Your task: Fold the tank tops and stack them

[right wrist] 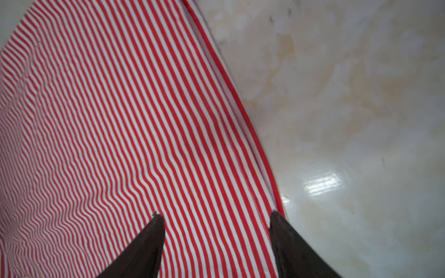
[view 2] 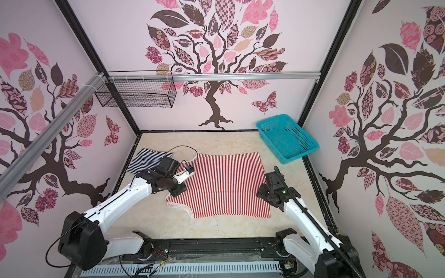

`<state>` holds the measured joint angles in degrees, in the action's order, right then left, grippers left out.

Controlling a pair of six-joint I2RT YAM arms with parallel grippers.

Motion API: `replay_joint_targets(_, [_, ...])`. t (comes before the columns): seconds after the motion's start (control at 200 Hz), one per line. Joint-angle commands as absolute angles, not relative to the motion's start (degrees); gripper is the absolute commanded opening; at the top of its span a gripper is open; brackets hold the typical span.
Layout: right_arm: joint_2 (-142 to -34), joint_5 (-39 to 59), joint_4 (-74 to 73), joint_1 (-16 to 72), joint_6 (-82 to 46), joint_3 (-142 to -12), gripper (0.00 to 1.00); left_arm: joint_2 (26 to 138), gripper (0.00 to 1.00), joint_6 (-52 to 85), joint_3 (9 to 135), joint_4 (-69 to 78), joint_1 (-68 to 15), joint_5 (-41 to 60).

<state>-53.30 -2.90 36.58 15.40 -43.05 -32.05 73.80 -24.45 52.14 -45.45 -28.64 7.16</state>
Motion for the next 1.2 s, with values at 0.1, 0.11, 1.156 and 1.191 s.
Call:
replay_joint_targets(0.1, [-47.73,-8.02,43.92,21.42,-58.7,-28.94,0.63,70.92,0.39,-27.3,48.06,-45.71,-36.78,9.62])
replay_joint_targets(0.11, [-47.48,-8.14,44.0,21.7,-59.24,-28.64,0.62,70.92,0.39,-27.28,48.05,-45.62,-37.08,9.48])
replay_joint_targets(1.156, [-44.59,-6.57,44.81,22.25,-66.45,-21.24,0.39,76.6,0.38,-26.36,46.45,-40.68,-39.37,10.9])
replay_joint_targets(1.191, [-44.35,-6.42,44.74,22.16,-66.44,-21.12,0.38,76.98,0.38,-26.4,46.33,-40.55,-39.35,10.75])
